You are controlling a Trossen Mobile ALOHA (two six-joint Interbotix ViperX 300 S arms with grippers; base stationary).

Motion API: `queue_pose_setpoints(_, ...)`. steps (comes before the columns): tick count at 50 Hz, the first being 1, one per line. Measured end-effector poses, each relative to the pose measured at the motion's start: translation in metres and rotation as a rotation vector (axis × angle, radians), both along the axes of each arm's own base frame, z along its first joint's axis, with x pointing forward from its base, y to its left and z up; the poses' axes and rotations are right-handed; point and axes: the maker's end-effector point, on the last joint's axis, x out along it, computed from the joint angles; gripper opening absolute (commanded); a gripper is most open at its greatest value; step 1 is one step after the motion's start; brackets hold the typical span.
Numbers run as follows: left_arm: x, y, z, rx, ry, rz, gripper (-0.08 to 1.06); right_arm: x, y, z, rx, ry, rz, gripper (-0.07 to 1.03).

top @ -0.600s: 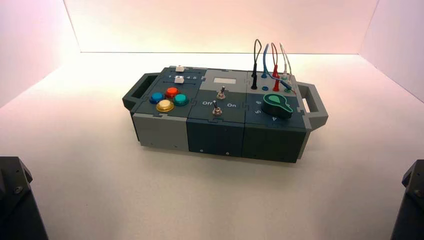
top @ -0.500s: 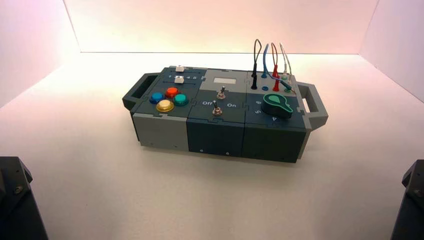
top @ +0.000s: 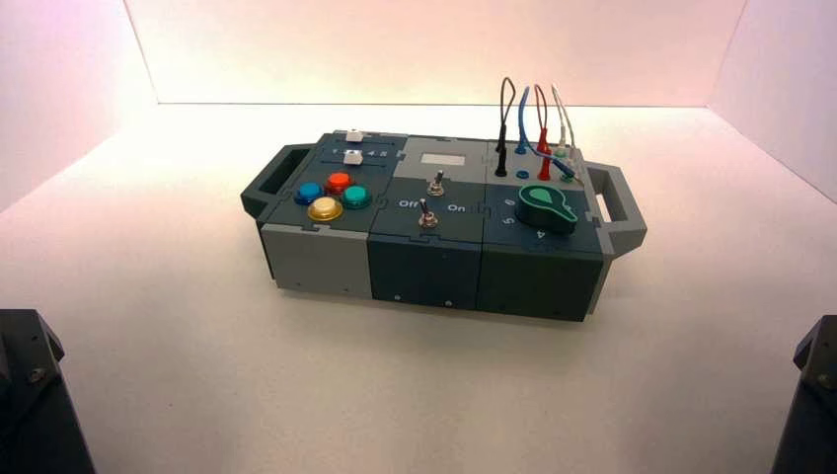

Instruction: Move the top slider to position 1.

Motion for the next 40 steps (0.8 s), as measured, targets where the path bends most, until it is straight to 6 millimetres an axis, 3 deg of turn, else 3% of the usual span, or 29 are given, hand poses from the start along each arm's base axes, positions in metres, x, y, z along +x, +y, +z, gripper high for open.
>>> queue_pose_setpoints(12, 0.002, 0.0, -0.004, 0.003, 0.004, 0.001, 0.15, 0.014, 0.053, -0.015, -0.024, 0.136, 0.18, -0.03)
queue_pose_setpoints(14, 0.002, 0.0, -0.004, 0.003, 0.004, 0.002, 0.15, 0.021, 0.07, -0.02, -0.034, 0.179, 0.219, -0.03)
queue_pose_setpoints(24, 0.002, 0.0, -0.006, 0.002, 0.007, 0.002, 0.15, 0.054, 0.116, -0.034, -0.076, 0.298, 0.281, -0.03)
queue_pose_setpoints(25, 0.002, 0.0, -0.006, 0.001, 0.009, 0.002, 0.15, 0.064, 0.129, -0.041, -0.09, 0.331, 0.293, -0.03)
queue_pose_setpoints(28, 0.002, 0.0, -0.006, 0.004, 0.009, 0.002, 0.15, 0.074, 0.139, -0.048, -0.104, 0.359, 0.3, -0.03)
queue_pose_setpoints(32, 0.002, 0.0, -0.007, 0.003, 0.011, 0.002, 0.15, 0.098, 0.171, -0.063, -0.131, 0.412, 0.327, -0.03)
queue_pose_setpoints(40, 0.004, 0.0, -0.011, 0.007, 0.031, 0.002, 0.15, 0.122, 0.205, -0.102, -0.198, 0.524, 0.355, -0.02)
